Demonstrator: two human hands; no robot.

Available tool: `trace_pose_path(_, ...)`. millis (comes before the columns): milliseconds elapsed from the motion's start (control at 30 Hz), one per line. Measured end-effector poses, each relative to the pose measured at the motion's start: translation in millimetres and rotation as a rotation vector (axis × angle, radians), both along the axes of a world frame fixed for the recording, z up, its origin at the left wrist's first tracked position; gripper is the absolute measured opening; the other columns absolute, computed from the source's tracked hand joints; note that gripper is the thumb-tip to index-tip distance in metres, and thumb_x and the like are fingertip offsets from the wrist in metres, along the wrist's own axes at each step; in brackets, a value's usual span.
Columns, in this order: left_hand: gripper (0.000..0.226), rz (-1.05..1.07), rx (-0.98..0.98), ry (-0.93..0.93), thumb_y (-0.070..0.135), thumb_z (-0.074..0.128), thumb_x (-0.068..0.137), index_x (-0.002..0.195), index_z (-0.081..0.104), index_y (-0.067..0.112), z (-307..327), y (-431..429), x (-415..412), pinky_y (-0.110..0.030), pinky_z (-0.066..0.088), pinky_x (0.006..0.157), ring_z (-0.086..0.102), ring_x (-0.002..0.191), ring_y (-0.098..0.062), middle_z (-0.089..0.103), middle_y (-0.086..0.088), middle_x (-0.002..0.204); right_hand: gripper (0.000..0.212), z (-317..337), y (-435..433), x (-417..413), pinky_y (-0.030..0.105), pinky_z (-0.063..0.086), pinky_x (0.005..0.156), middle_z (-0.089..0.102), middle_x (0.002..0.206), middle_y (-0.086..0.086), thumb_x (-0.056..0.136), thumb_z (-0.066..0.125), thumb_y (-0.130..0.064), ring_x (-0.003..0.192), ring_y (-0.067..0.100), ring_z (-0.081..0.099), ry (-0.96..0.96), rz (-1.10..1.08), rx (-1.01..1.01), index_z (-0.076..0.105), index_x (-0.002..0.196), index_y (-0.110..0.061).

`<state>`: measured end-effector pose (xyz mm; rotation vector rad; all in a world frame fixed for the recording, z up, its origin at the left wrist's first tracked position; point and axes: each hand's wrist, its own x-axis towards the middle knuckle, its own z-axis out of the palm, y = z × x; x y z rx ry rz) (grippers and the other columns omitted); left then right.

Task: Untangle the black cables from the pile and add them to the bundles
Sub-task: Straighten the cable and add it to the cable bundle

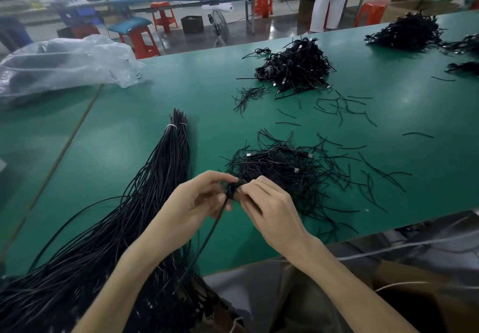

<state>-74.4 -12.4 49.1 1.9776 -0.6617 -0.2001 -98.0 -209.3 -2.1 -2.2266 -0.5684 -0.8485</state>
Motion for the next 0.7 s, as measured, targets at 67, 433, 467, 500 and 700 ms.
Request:
trace_pose_path(67,0.019,0.128,0.086,-0.106,0.024,0.071,0.092,0.106,0.07,0.036,-1.0,-0.7,2.2,-0.018,0.045,0.07,0.059,0.075,-0.012,0.064,0.003,0.088,0.023,0.5,4.3,0.0,0.042,0.053,0.069,0.065,0.082,0.008,0.102,0.054,-0.01,0.073,0.029,0.057,-0.004,0.027,-0.011,0.068,0.089,0.002)
trace_pose_path(433,0.023,0.26,0.054,0.111,0.033,0.061,0.101,0.094,0.055,0.012,-12.1,-7.1,8.0,-0.02,0.049,0.055,0.063,0.055,-0.009,0.073,0.004,0.071,0.022,-7.4,13.5,0.8,0.035,0.052,0.072,0.066,0.081,0.003,0.104,0.058,-0.015,0.075,0.021,0.055,0.035,0.061,0.027,0.068,0.088,-0.003)
trace_pose_path(467,0.023,0.279,0.038,0.178,0.031,0.062,0.101,0.096,0.055,0.01,-13.3,-7.4,8.9,-0.019,0.047,0.053,0.061,0.053,-0.008,0.072,0.001,0.067,0.022,-7.7,13.5,1.2,0.036,0.052,0.072,0.065,0.081,0.003,0.105,0.058,-0.014,0.074,0.022,0.055,-0.006,0.054,-0.051,0.068,0.087,-0.004)
trace_pose_path(500,0.023,0.305,0.025,0.252,0.029,0.063,0.101,0.098,0.055,0.008,-14.5,-7.6,10.1,-0.018,0.045,0.05,0.058,0.051,-0.007,0.071,-0.002,0.065,0.023,-7.5,13.5,1.7,0.037,0.052,0.071,0.063,0.08,0.003,0.105,0.057,-0.013,0.073,0.023,0.055,-0.051,0.041,-0.134,0.068,0.086,-0.005)
trace_pose_path(700,0.02,0.329,0.1,0.453,0.027,0.06,0.104,0.107,0.056,0.008,-22.9,-4.9,17.8,-0.025,0.039,0.049,0.048,0.045,-0.008,0.065,0.001,0.059,0.016,-8.0,13.6,4.1,0.033,0.047,0.065,0.057,0.073,0.001,0.096,0.067,-0.001,0.069,0.022,0.052,-0.208,0.004,-0.408,0.067,0.082,-0.01)
